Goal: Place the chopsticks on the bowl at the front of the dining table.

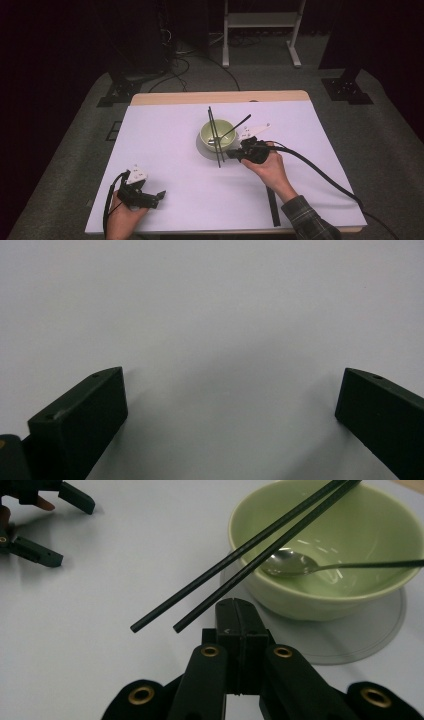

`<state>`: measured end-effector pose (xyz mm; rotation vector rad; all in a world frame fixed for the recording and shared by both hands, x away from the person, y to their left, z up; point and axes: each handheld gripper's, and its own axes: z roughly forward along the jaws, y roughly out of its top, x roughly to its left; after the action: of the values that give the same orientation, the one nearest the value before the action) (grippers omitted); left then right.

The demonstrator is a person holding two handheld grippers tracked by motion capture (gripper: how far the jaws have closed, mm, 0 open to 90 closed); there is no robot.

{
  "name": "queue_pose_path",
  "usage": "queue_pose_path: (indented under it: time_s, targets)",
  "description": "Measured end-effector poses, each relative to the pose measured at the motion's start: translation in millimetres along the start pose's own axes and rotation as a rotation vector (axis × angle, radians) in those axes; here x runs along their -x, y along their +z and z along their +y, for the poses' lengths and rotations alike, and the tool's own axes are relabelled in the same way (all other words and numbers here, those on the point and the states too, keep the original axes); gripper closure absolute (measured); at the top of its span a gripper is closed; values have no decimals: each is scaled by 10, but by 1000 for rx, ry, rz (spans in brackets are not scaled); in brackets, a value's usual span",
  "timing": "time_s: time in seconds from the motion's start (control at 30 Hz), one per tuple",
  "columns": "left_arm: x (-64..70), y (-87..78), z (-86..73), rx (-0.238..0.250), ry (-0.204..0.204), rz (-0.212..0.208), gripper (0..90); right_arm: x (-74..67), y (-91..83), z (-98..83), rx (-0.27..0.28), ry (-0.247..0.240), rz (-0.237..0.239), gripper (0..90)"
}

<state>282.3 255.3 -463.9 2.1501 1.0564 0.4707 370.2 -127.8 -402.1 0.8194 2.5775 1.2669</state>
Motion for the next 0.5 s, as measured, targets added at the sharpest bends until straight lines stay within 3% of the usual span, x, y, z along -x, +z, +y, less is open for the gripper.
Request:
queue_pose_path:
  time_s: [0.5]
  targets:
    - [0, 0, 0, 0, -1, 0, 0, -118, 142, -80, -10, -5, 70, 898]
